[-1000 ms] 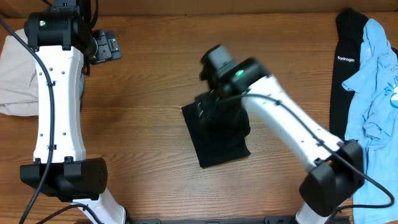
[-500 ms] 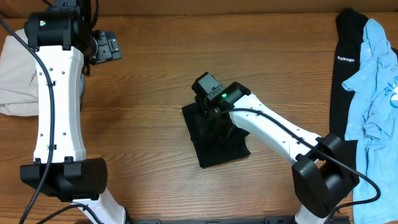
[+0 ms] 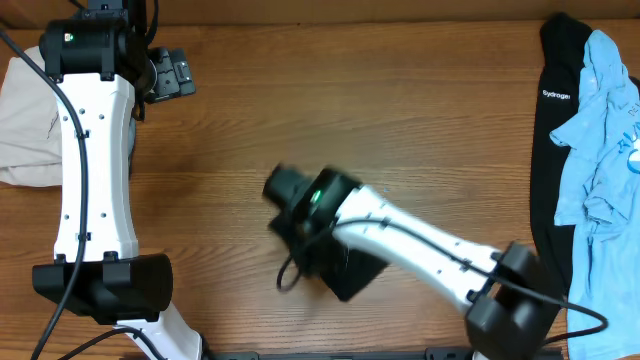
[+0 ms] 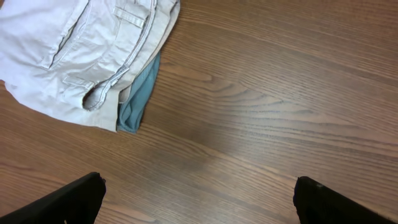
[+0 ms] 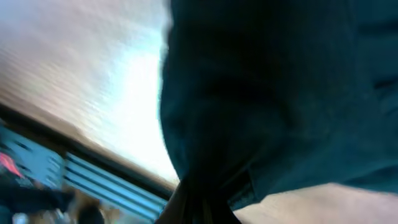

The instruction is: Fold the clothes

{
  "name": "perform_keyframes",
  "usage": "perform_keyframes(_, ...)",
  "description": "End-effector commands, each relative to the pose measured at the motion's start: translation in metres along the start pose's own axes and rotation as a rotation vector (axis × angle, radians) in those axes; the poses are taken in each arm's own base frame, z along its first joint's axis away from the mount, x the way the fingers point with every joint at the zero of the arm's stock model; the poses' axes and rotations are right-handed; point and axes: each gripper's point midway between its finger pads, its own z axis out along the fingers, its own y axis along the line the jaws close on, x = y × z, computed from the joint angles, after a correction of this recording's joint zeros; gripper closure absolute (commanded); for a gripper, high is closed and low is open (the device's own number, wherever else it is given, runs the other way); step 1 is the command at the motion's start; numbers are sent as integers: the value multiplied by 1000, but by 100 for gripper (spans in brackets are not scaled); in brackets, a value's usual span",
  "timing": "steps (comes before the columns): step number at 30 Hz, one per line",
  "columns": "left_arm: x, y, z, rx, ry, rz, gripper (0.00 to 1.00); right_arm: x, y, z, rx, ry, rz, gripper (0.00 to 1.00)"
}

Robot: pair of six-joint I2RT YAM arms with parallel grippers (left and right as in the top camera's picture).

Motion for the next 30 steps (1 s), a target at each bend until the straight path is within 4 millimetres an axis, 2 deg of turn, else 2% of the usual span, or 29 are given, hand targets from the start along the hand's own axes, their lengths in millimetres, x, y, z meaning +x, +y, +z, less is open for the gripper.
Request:
perform_keyframes(1,-1,4,7,-22,8,45,0,41,-12,29,32,134,34,86)
perform_keyframes(4,-1,4,7,-21,7,44,0,59,-19,40,27,208,58,73)
perform_keyframes(6,-1,4,7,-21,6,44,0,53,-22,35,16,190,77,69)
perform_keyframes(8,-1,3,7,-17,7,44,0,37,-23,19,-17,123,95,66)
perform_keyframes(9,0,3,7,-14,9,44,0,21,-26,-6,-62,37,122,56)
perform_keyframes(10,0,3,7,-14,9,44,0,13,-29,-21,-85,-13,142,52)
perform_keyframes(13,0,2,7,-14,9,44,0,-3,-52,-64,-146,-152,223,39)
perform_keyframes(15,0,2,7,-14,9,44,0,-5,-68,-76,-164,-189,273,35)
perform_keyframes(18,-1,2,7,-13,6,43,0,-12,-72,-74,-180,-199,291,35)
perform_keyframes(24,-1,2,7,-10,5,43,0,-30,-63,-50,-201,-216,257,35)
perform_keyframes(30,-1,0,7,-1,9,43,0,-46,-111,-14,18,-232,366,34)
